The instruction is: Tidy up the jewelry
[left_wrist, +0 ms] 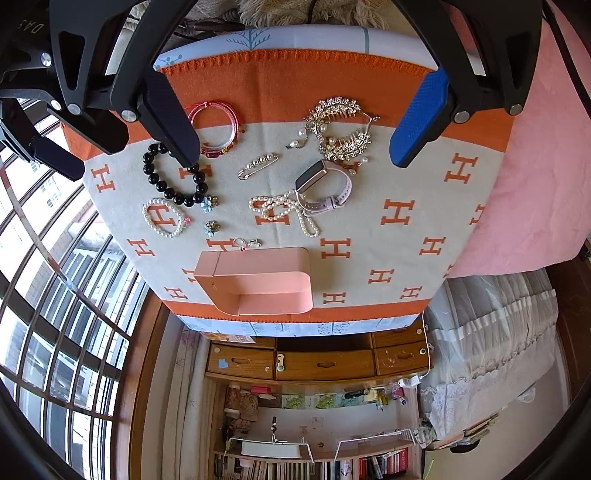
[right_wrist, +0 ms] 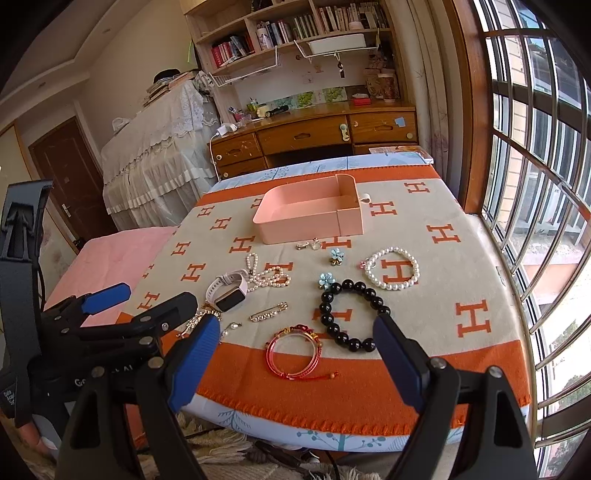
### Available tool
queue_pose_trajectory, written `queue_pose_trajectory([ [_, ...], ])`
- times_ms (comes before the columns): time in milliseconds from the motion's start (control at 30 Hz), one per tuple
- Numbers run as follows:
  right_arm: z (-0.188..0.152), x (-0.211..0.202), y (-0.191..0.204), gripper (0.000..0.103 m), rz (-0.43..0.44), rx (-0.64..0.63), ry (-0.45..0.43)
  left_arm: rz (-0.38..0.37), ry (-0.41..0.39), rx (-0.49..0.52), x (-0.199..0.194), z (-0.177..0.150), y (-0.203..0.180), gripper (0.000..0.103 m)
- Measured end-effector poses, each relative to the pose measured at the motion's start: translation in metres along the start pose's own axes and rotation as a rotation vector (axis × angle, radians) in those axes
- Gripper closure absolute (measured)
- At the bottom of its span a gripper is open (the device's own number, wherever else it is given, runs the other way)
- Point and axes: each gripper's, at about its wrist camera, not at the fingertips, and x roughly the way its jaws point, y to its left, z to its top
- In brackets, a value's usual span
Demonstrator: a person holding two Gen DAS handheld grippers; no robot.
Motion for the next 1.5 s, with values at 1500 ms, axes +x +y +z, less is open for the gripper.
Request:
queue_pose_trajectory([
  [1500, 0.017, 0.058, -0.022, 0.034, -0.021, 0.029, 0.122, 0.015, 0.113, 0.066, 0.07, 0.025, -0.004, 0.001],
])
